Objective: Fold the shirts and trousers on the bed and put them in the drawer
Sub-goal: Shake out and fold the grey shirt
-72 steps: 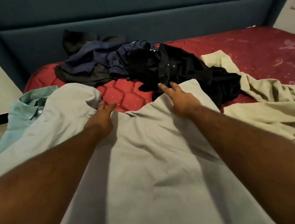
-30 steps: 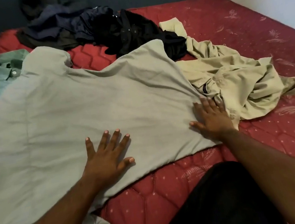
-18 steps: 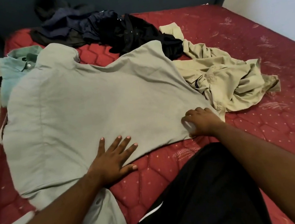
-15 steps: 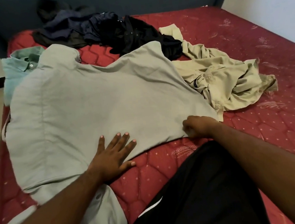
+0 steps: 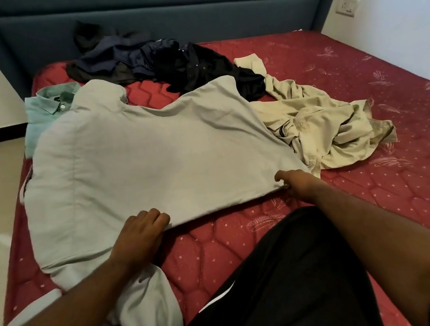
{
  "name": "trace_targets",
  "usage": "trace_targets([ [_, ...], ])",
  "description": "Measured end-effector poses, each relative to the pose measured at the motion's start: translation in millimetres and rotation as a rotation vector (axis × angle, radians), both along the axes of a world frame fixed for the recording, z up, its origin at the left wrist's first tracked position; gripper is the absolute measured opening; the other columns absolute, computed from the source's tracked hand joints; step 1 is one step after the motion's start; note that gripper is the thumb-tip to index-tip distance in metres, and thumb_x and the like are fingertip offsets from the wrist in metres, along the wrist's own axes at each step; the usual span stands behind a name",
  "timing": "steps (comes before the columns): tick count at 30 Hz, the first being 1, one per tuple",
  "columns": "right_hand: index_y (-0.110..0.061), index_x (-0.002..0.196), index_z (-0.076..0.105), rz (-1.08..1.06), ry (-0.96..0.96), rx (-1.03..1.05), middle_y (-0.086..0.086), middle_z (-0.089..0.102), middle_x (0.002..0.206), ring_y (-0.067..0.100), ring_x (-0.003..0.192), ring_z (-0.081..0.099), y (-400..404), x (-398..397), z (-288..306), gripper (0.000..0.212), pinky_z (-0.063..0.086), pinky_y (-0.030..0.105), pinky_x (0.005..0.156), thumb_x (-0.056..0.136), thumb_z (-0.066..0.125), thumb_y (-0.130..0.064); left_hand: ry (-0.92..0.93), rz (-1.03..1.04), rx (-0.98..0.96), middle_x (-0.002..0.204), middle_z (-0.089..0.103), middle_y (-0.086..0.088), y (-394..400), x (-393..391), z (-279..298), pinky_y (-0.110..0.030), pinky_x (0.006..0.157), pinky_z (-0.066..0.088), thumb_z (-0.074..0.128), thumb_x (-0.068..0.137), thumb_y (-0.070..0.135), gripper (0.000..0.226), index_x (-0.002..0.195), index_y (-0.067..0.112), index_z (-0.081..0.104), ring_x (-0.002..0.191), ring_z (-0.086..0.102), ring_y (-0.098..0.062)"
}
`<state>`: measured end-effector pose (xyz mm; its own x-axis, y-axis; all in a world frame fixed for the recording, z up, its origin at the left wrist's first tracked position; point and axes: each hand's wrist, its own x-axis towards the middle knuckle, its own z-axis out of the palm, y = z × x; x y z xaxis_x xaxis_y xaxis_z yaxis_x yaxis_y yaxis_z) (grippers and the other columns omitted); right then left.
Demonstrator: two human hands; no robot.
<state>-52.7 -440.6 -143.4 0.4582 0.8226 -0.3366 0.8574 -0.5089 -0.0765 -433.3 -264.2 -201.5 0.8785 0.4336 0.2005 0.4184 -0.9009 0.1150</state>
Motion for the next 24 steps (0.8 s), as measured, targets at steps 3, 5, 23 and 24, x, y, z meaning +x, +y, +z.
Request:
trace_targets([
  [3,-0.020,0.110,0.061,0.001,-0.142,0.059,0.007,0.055,0.113,0.030,0.105,0.057,10.2,3.1,7.2,0.021,0.043,0.033,0.079,0.091,0.054,-0.014,-0.111,0.047,-0.149,0.083,0.062,-0.001,22.8,0.1,21.5,-0.029,0.056,0.049,0.043,0.080,0.035,0.019,0.097,0.030,0.047,0.068,0.065,-0.024],
  [5,-0.017,0.102,0.063,-0.055,-0.184,0.126,0.011,0.061,0.111,0.033,0.101,0.060,26.8,5.6,22.0,0.014,0.043,0.034,0.076,0.092,0.055,-0.020,-0.114,0.056,-0.128,0.091,0.069,-0.004,46.4,5.6,38.9,-0.030,0.060,0.051,0.051,0.077,0.033,0.031,0.108,0.033,0.045,0.075,0.069,-0.022],
  [23,-0.020,0.131,0.049,-0.037,-0.282,0.036,0.014,0.044,0.132,0.042,0.114,0.054,223.9,82.4,-2.5,0.034,0.045,0.048,0.091,0.099,0.038,-0.020,0.361,0.288,-0.375,0.122,0.063,-0.004,251.0,125.6,45.0,-0.027,0.087,0.041,0.066,0.089,0.021,0.045,0.133,0.025,0.055,0.108,0.057,-0.022],
  [24,-0.021,0.132,0.047,-0.011,-0.299,0.098,0.014,0.043,0.130,0.042,0.110,0.056,220.5,73.9,-4.8,0.035,0.047,0.049,0.087,0.098,0.040,-0.019,0.284,0.298,-0.428,0.123,0.063,-0.006,246.6,122.4,40.5,-0.029,0.090,0.041,0.068,0.089,0.026,0.049,0.136,0.023,0.053,0.110,0.057,-0.023],
])
